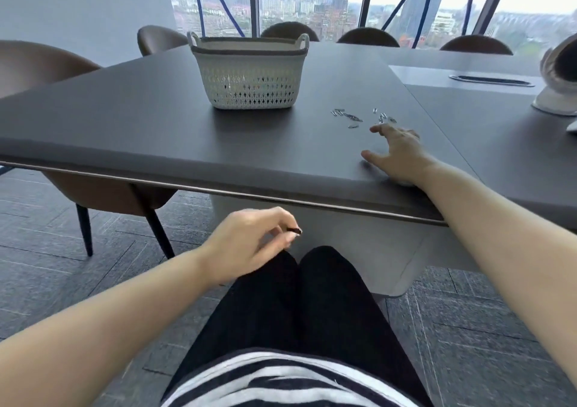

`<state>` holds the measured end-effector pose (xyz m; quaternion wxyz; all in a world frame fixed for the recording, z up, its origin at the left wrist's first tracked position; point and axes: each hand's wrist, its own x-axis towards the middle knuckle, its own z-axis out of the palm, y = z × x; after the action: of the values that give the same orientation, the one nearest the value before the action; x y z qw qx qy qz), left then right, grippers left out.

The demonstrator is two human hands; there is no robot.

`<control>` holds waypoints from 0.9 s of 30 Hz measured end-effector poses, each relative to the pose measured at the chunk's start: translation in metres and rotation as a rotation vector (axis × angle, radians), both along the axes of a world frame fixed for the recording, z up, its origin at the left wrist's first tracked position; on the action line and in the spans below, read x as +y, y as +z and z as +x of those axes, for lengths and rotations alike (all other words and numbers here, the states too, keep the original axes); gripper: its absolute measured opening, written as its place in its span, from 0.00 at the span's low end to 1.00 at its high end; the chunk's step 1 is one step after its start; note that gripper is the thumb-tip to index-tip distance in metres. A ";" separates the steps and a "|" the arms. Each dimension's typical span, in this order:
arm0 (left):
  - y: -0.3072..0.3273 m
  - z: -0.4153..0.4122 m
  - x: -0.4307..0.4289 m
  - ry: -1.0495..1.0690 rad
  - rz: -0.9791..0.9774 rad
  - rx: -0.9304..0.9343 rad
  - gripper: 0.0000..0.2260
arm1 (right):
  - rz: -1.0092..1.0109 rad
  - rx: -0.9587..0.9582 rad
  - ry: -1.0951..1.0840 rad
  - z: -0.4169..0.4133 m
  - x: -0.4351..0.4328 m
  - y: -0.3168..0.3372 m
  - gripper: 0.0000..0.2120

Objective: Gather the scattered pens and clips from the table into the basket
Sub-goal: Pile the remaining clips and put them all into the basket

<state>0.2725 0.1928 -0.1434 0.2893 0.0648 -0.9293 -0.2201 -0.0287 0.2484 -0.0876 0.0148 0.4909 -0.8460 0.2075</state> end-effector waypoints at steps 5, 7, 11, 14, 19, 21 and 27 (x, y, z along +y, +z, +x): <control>0.090 -0.029 -0.048 0.136 0.066 0.259 0.06 | 0.015 0.020 0.049 -0.010 -0.041 0.011 0.27; 0.113 -0.043 -0.073 0.209 0.050 0.301 0.06 | 0.022 0.033 0.044 -0.017 -0.056 0.015 0.28; 0.139 -0.069 -0.128 0.309 -0.044 0.341 0.06 | 0.101 0.057 -0.040 -0.039 -0.078 0.021 0.34; 0.158 -0.087 -0.170 0.356 -0.138 0.370 0.06 | 0.223 0.040 -0.100 -0.057 -0.092 0.021 0.39; 0.182 -0.117 -0.228 0.508 -0.255 0.395 0.06 | 0.283 -0.036 -0.111 -0.077 -0.125 0.007 0.34; 0.185 -0.128 -0.246 0.606 -0.278 0.294 0.07 | 0.225 -0.022 -0.074 -0.080 -0.135 0.004 0.29; 0.161 -0.137 -0.255 0.724 -0.391 0.210 0.12 | 0.006 -0.114 0.070 -0.085 -0.142 0.004 0.20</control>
<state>0.1350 -0.0620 0.0176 0.4479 0.3081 -0.8364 0.0704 -0.1141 0.1062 -0.0836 -0.0421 0.5076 -0.8285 0.2327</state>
